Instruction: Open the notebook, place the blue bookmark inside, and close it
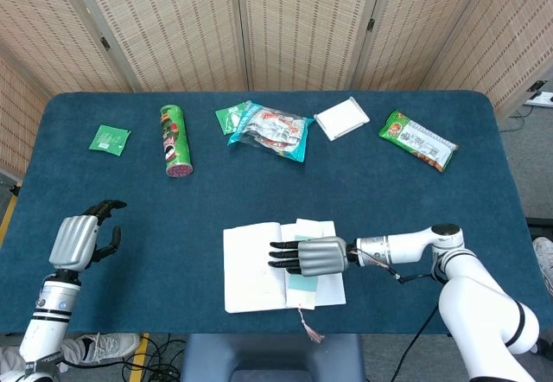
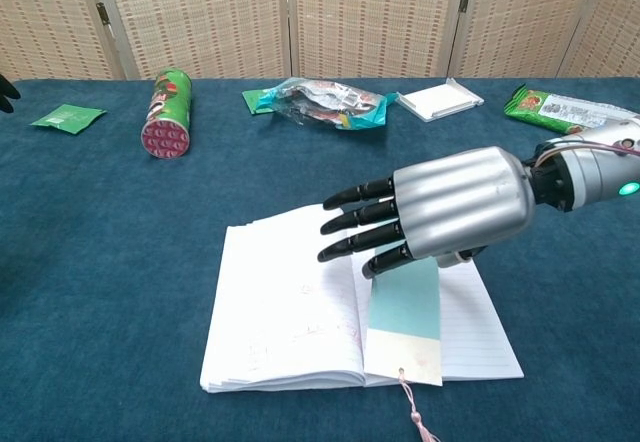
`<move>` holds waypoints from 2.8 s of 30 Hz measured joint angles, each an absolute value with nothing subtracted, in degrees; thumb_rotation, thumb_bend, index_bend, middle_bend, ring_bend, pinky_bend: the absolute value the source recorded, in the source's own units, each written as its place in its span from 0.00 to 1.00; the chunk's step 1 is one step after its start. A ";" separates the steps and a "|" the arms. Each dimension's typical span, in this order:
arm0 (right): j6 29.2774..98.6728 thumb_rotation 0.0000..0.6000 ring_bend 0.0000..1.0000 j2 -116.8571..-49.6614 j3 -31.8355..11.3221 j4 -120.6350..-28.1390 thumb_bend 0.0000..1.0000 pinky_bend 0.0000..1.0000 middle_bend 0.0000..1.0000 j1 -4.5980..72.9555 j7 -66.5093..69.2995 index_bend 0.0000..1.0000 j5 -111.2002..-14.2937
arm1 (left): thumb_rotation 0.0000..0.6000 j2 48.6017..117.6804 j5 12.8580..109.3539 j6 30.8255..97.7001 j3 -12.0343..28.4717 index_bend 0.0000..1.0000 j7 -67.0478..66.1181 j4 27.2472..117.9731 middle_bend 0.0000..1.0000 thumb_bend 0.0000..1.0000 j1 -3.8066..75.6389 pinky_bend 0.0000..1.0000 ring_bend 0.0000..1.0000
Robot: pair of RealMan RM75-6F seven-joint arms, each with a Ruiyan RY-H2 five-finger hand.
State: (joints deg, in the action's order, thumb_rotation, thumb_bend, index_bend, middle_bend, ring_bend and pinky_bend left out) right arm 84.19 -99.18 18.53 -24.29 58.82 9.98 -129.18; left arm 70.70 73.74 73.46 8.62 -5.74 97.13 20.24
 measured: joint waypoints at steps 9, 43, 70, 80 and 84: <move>84.88 1.00 0.00 -101.28 19.65 -21.09 0.13 0.00 0.01 58.90 10.69 0.37 -127.39 | 1.00 70.60 73.56 73.48 8.76 0.28 -6.22 97.44 0.32 0.58 20.27 0.67 0.38; 81.82 1.00 0.00 -93.26 18.04 -35.15 0.67 0.00 0.00 52.97 10.43 0.34 -115.97 | 1.00 70.15 73.64 73.27 8.99 0.26 -6.10 97.43 0.31 0.58 20.40 0.67 0.38; 69.02 1.00 0.00 -87.20 11.40 -62.79 0.88 0.00 0.00 43.64 -2.64 0.33 -104.11 | 1.00 70.11 74.08 73.33 8.80 0.26 -5.34 97.08 0.31 0.58 20.21 0.67 0.38; 71.32 1.00 0.05 -87.75 9.93 -63.51 0.39 0.00 0.12 41.88 -4.53 0.29 -105.21 | 1.00 70.31 74.22 73.25 8.80 0.26 -5.77 97.31 0.31 0.58 20.41 0.67 0.38; 70.54 1.00 0.04 -87.83 9.61 -64.65 0.39 0.00 0.07 41.50 -4.58 0.29 -104.89 | 1.00 70.30 74.20 73.32 8.82 0.26 -5.82 97.41 0.31 0.58 20.39 0.67 0.38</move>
State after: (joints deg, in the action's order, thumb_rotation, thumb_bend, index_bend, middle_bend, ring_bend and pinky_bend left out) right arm 70.54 -87.83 9.61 -64.65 41.50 -4.58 -104.89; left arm 70.30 74.20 73.32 8.82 -5.82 97.41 20.39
